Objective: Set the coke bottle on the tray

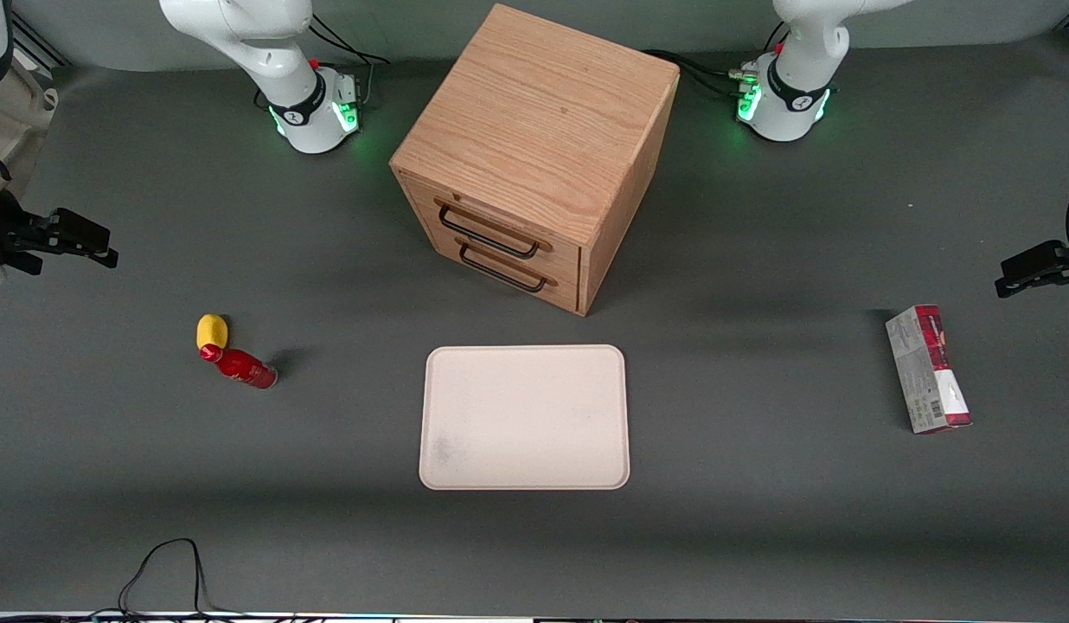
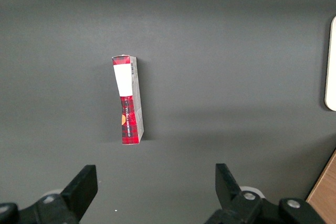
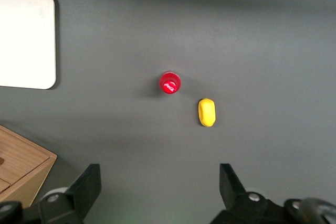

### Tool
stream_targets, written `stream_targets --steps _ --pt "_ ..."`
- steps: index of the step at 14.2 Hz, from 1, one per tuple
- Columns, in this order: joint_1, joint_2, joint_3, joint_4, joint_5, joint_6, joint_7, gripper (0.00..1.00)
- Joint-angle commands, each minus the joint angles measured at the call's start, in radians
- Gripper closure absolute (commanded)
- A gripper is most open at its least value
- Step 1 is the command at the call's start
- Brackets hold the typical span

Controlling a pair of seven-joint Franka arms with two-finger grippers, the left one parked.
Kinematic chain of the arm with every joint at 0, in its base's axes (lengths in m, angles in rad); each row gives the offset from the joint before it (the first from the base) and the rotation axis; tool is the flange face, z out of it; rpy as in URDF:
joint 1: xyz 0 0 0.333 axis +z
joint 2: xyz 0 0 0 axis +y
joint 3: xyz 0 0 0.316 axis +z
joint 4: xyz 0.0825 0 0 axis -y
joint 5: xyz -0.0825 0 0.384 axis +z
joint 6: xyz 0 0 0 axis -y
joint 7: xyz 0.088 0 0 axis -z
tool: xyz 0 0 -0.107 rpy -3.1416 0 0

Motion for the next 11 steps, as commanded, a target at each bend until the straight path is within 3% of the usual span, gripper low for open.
stream_targets --steps 1,11 --pt "-0.008 0.000 0.004 0.011 0.016 -0.013 0.021 0.00" --pt "-0.007 0.000 0.004 0.006 0.018 -0.013 0.015 0.00"
